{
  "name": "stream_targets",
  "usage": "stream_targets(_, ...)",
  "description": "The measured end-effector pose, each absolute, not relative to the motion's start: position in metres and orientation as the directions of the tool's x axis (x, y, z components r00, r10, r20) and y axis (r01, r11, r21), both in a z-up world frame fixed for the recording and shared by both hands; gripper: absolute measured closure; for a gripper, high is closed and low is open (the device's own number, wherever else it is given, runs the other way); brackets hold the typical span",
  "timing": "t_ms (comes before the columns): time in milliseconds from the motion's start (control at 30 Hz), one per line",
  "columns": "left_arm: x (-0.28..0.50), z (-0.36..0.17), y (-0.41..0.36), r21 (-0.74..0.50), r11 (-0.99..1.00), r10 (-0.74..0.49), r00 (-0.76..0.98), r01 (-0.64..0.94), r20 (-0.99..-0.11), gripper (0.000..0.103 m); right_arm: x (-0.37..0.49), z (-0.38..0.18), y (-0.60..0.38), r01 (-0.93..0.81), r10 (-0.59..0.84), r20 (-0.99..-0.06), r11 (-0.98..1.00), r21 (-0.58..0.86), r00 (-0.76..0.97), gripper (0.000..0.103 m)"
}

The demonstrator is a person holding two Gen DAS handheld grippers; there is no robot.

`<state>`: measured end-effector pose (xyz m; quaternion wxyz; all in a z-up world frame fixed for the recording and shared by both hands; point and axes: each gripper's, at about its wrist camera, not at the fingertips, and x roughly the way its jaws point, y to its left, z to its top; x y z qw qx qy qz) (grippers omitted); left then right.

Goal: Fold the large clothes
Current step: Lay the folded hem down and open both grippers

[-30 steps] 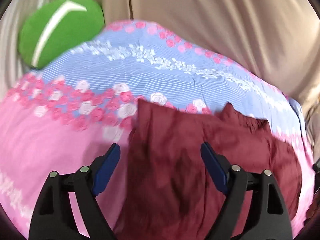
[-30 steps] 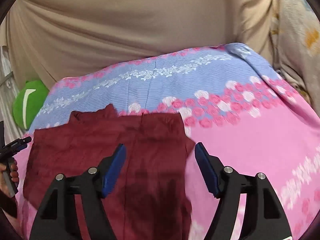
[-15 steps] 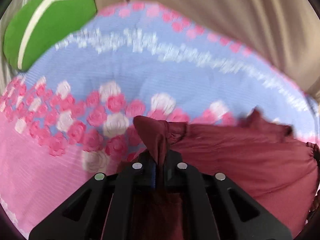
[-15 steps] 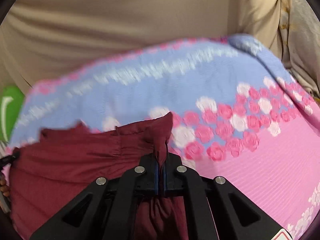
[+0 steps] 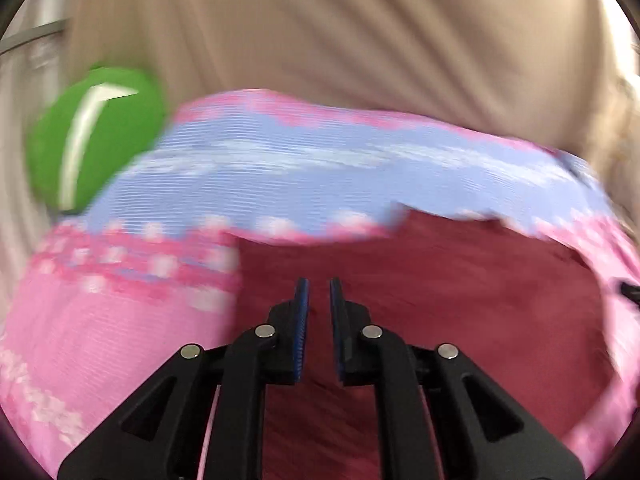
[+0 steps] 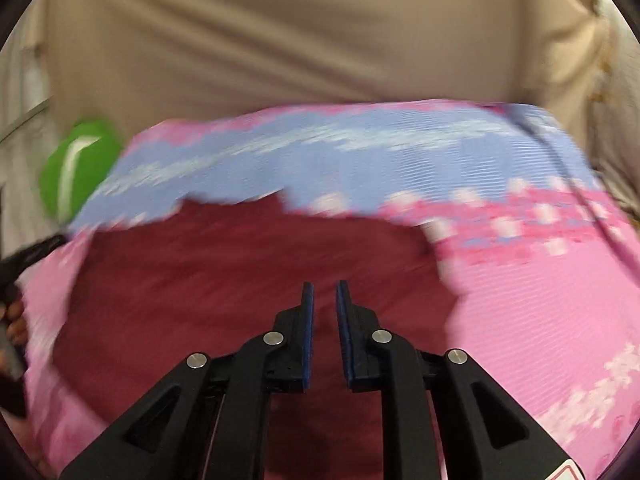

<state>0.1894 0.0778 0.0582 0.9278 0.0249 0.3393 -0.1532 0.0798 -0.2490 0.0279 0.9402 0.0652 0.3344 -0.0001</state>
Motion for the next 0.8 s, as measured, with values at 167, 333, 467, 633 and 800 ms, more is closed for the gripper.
stream_targets(167, 0.130, 0.010, 0.010, -0.126, 0.847, -0.422, 0.510, 0.516, -0.749, 0.090, 0.051, -0.023, -0.145, -0.225, 0.299, -0.707, 0.954, 0.200, 0.640, 0.090)
stream_targets(333, 0.114, -0.025, 0.038, -0.118, 0.885, -0.364, 0.509, 0.451, -0.780, 0.090, 0.020, -0.055, -0.181, -0.069, 0.152, -0.746, 0.988, 0.141, 0.648, 0.102)
stream_targets(467, 0.116, -0.028, 0.092, -0.035, 0.955, -0.209, 0.583, 0.295, -0.785, 0.091, -0.018, -0.068, -0.268, 0.158, 0.070, -0.748, 0.960, 0.229, 0.660, 0.103)
stream_targets(633, 0.115, -0.023, 0.132, 0.033, 0.989, -0.066, 0.625, 0.145, -0.777, 0.091, -0.049, -0.068, -0.296, 0.333, -0.093, -0.767, 0.929, 0.163, 0.635, 0.103)
stream_targets(800, 0.134, 0.007, 0.120, -0.069, 0.980, -0.174, 0.651, 0.185, -0.739, 0.064, -0.027, -0.020, -0.312, 0.311, -0.056, -0.683, 0.915, 0.256, 0.728, 0.070)
